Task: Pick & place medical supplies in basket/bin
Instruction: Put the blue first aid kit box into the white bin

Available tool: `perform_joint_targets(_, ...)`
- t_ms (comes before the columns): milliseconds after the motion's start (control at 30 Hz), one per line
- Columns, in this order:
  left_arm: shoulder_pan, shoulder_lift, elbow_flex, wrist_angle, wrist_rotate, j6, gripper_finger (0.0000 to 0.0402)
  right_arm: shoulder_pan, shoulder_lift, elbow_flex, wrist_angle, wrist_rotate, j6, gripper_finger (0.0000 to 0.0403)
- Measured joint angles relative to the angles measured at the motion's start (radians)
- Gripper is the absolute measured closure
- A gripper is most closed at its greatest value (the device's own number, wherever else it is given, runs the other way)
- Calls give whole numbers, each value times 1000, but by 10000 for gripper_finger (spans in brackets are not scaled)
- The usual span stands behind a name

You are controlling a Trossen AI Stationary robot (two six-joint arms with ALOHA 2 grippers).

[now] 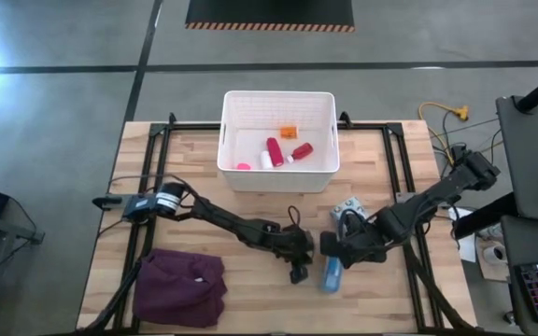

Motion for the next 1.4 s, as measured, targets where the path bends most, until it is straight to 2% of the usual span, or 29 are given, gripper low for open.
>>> perform_joint_targets(267,2,-135,-209,39,-133,-28,394,0,67,0,50,-45,-3,78)
perform_joint_targets(533,3,-384,-582,221,-256,-205,394,0,102,-2,55,-66,2,88)
perform_joint_targets(733,1,-607,-833,262,-374,-313,394,-6,136,-2,74,-92,2,158)
perform_joint_targets(967,-2,-838,-1040,264,-468,-415,394,-6,118,-2,104,-85,-14,249)
perform_joint_targets(1067,-7,-927,-1097,268,-488,-432,394,-6,85,55,125,-8,-72,254)
perform_joint_targets(1167,-11,-1010,-1137,268,-493,-462,394,-22,36,150,134,122,-176,254)
perform_joint_targets(1333,-14,-1134,-1164,263,-495,-473,394,-80,-47,348,129,386,-481,254)
perform_joint_targets(1400,-13,-1170,-1159,260,-496,-473,394,-144,-78,428,83,494,-608,253)
